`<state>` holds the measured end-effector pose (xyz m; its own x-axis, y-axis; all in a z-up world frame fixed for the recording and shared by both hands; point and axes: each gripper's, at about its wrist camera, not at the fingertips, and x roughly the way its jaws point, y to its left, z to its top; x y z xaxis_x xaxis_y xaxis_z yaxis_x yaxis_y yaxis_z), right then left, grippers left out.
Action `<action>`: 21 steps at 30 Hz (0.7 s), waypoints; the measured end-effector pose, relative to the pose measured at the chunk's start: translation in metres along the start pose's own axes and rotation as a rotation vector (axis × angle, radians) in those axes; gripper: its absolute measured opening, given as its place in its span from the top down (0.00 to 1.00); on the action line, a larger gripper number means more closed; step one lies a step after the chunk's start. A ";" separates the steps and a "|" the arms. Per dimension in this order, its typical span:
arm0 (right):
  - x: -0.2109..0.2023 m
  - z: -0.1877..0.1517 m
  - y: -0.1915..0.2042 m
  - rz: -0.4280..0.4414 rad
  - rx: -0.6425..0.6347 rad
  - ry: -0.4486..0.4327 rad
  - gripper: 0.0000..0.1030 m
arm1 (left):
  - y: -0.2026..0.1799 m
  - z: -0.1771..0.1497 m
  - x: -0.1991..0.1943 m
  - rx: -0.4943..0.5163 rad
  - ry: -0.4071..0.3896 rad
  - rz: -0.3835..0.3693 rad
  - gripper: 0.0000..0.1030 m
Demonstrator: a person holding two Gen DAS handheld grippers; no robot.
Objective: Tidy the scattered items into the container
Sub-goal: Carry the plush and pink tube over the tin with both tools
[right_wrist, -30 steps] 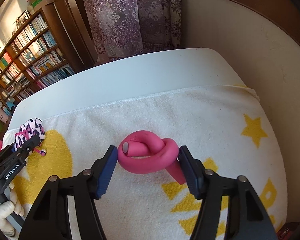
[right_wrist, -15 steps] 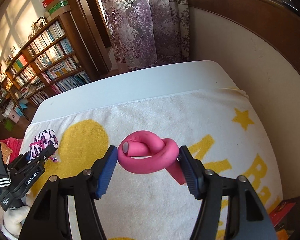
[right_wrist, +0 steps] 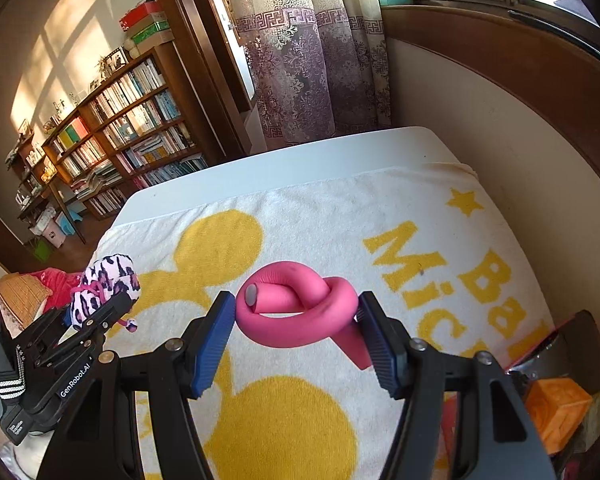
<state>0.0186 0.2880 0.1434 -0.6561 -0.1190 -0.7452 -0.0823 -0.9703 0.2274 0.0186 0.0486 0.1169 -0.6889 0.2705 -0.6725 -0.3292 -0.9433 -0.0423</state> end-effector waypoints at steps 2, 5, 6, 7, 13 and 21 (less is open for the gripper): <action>-0.016 -0.012 -0.001 0.004 -0.003 -0.025 0.35 | -0.011 -0.009 -0.013 0.018 -0.013 -0.018 0.60; -0.037 -0.029 -0.004 0.014 -0.008 -0.056 0.35 | -0.027 -0.023 -0.031 0.035 -0.027 -0.052 0.60; -0.043 -0.034 -0.005 0.017 -0.009 -0.065 0.35 | -0.032 -0.027 -0.035 0.041 -0.030 -0.062 0.60; -0.049 -0.040 -0.006 0.018 -0.009 -0.074 0.35 | -0.040 -0.031 -0.038 0.048 -0.033 -0.071 0.60; -0.087 -0.075 -0.020 0.008 0.002 -0.132 0.35 | -0.073 -0.054 -0.061 0.094 -0.053 -0.116 0.60; -0.120 -0.115 -0.046 -0.026 0.030 -0.166 0.35 | -0.116 -0.076 -0.077 0.139 -0.052 -0.182 0.60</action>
<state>0.1873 0.3230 0.1498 -0.7681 -0.0552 -0.6380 -0.1218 -0.9655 0.2303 0.1589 0.1222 0.1175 -0.6411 0.4464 -0.6243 -0.5343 -0.8435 -0.0544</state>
